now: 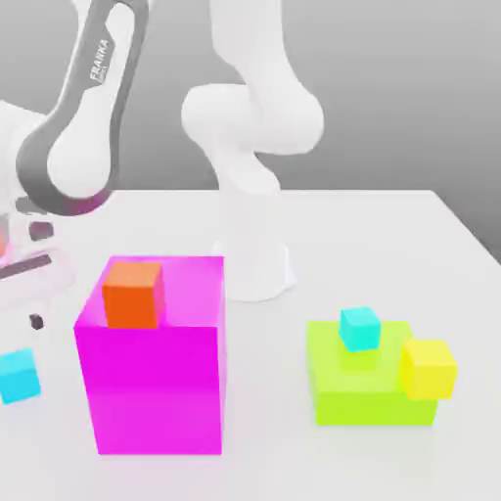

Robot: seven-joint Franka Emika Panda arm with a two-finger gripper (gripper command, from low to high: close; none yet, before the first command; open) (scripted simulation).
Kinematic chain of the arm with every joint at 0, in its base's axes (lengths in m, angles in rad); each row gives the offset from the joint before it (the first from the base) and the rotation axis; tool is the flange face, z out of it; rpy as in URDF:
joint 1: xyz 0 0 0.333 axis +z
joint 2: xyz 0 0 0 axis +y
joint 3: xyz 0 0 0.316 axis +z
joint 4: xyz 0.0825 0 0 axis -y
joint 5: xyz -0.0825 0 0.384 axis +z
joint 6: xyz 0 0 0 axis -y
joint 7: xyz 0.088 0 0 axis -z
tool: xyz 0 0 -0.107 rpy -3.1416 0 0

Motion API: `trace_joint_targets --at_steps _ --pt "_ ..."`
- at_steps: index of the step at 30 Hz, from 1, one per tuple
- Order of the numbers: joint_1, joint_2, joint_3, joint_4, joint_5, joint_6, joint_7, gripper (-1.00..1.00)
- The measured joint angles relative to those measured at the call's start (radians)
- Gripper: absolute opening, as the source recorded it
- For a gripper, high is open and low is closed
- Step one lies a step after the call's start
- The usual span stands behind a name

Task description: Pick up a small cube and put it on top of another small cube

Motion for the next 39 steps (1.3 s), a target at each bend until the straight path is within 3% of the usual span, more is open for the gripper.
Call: trace_joint_targets --at_steps 3,8,9,16,23,39 --pt "-0.008 0.077 -0.034 -0.005 0.01 0.052 0.088 0.0" --pt "-0.101 0.222 0.077 0.026 0.125 0.158 0.015 0.0" --pt "-0.113 0.239 0.092 0.03 0.139 0.171 0.005 -1.0" --pt "-0.113 0.237 0.09 0.03 0.136 0.172 0.007 -1.0" --pt "-0.029 0.067 -0.02 0.002 -0.033 0.035 0.112 -1.0" --pt "0.031 0.132 0.238 0.373 -0.111 -0.312 -0.488 -1.0"
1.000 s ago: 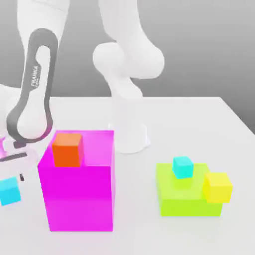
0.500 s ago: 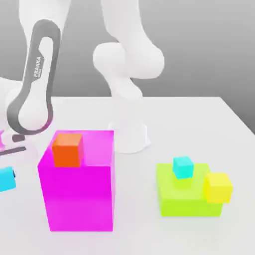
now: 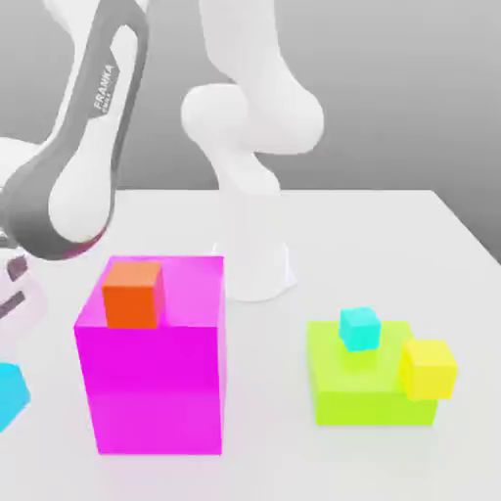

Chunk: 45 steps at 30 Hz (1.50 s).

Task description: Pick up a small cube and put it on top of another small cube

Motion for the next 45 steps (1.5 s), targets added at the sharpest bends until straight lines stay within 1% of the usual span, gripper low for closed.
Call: trace_joint_targets --at_steps 2,4,6,8,14,18,21,25,31,38,40,45 --pt "0.013 0.009 0.038 0.043 -0.002 -0.043 -0.084 -1.0" --pt "0.032 0.003 0.095 0.059 0.024 -0.085 -0.188 -1.0" --pt "0.053 -0.009 0.157 0.066 0.057 -0.127 -0.296 -1.0" --pt "0.075 -0.034 0.207 0.048 0.099 -0.153 -0.378 -1.0" --pt "0.137 -0.16 0.319 -0.079 0.227 -0.18 -0.517 -1.0" --pt "0.213 -0.27 0.373 -0.18 0.294 -0.185 -0.574 -1.0" --pt "0.27 -0.363 0.395 -0.264 0.33 -0.178 -0.593 -1.0" --pt "0.32 -0.492 0.433 -0.379 0.354 -0.161 -0.602 -1.0" --pt "0.396 -0.687 0.522 -0.555 0.35 -0.118 -0.583 -1.0" --pt "0.446 -0.885 0.654 -0.764 0.293 -0.037 -0.512 -1.0" --pt "0.436 -0.853 0.685 -0.793 0.289 0.03 -0.499 -1.0" --pt "0.405 -0.684 0.744 -0.829 0.287 0.236 -0.483 -1.0"
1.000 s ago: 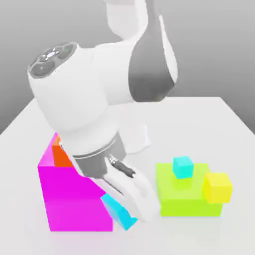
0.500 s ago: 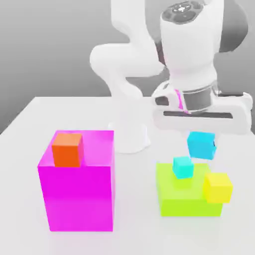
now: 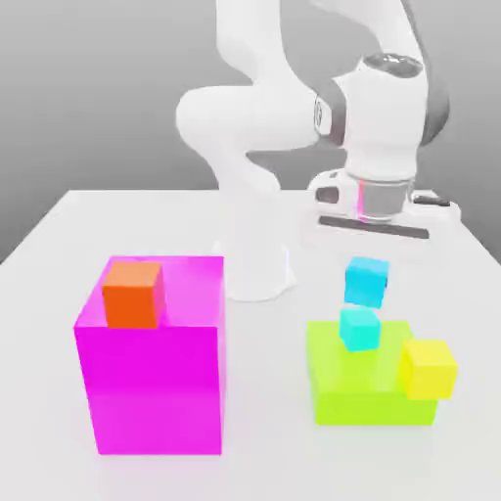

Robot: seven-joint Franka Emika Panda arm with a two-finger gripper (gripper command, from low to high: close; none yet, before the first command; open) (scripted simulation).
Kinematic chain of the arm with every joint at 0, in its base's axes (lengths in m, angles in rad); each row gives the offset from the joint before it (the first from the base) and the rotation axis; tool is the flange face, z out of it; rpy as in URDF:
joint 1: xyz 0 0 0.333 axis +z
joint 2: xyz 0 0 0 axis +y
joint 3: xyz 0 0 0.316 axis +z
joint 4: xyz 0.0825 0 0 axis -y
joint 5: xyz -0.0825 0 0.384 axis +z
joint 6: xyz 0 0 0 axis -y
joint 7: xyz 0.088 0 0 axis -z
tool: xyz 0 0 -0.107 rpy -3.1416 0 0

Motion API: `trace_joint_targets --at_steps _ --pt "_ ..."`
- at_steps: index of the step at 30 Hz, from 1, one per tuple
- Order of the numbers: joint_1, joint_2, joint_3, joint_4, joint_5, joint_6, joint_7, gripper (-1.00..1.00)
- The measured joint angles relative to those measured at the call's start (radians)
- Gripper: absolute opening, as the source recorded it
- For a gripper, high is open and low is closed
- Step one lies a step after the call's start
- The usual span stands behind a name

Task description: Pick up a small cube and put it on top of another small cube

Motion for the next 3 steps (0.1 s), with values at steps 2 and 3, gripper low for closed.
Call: trace_joint_targets --at_steps 2,3 --pt "-0.003 0.019 0.006 -0.003 0.0 0.022 0.002 1.0" --pt "-0.003 0.019 0.006 -0.003 0.0 0.022 0.002 1.0"
